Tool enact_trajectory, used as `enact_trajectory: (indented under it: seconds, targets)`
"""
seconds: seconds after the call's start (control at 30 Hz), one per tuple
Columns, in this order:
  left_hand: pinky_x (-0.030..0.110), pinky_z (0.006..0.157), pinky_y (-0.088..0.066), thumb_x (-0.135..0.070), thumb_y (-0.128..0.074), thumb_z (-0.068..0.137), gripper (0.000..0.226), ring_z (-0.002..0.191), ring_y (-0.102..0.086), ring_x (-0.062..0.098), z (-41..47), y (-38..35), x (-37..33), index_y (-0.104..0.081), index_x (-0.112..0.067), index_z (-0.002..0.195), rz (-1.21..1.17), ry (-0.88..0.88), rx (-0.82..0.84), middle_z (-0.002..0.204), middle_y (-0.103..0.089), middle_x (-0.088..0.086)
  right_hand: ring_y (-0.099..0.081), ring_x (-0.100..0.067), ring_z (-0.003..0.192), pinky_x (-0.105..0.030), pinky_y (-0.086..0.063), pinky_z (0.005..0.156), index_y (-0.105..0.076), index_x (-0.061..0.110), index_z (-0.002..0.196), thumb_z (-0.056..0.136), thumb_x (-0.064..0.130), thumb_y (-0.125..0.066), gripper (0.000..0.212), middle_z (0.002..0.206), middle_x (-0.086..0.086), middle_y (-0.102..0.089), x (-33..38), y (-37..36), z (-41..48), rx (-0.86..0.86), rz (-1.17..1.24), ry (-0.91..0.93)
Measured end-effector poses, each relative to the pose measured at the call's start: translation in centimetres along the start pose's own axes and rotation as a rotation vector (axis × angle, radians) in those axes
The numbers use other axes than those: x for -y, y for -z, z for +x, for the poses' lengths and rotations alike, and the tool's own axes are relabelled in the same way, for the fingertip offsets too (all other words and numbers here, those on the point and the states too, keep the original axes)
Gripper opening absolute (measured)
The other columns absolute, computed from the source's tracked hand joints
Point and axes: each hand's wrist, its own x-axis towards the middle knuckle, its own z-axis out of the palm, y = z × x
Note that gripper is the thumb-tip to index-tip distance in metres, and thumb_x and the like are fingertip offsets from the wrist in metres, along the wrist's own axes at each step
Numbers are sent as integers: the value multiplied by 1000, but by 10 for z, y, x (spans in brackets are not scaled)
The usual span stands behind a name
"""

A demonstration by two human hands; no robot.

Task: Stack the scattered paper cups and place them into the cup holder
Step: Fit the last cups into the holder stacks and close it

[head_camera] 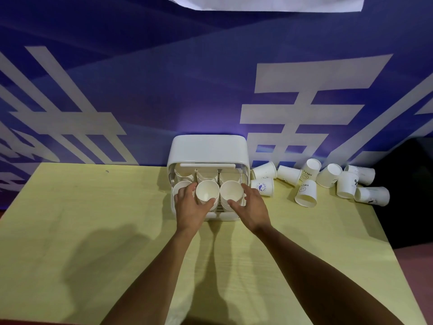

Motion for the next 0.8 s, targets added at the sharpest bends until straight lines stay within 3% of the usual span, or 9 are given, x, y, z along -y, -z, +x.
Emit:
enact_trajectory:
  seconds: [0.37, 0.8]
  targets:
    - [35, 107, -36, -32, -79, 79, 64, 126, -38, 25, -4, 1, 0, -57, -13, 136, 97, 2, 35, 133, -51, 7, -56, -25, 116, -38, -49, 97, -44, 23, 145, 85, 53, -69, 72, 131, -9, -56, 3, 1, 2, 3, -67, -16]
    - [35, 109, -34, -34, -79, 76, 65, 125, -40, 26, -6, 1, -6, -59, -14, 134, 131, -12, 37, 133, -51, 5, -53, -25, 125, -39, -48, 100, -39, 19, 149, 83, 51, -73, 80, 141, -9, -51, 0, 8, 2, 30, -33, -61]
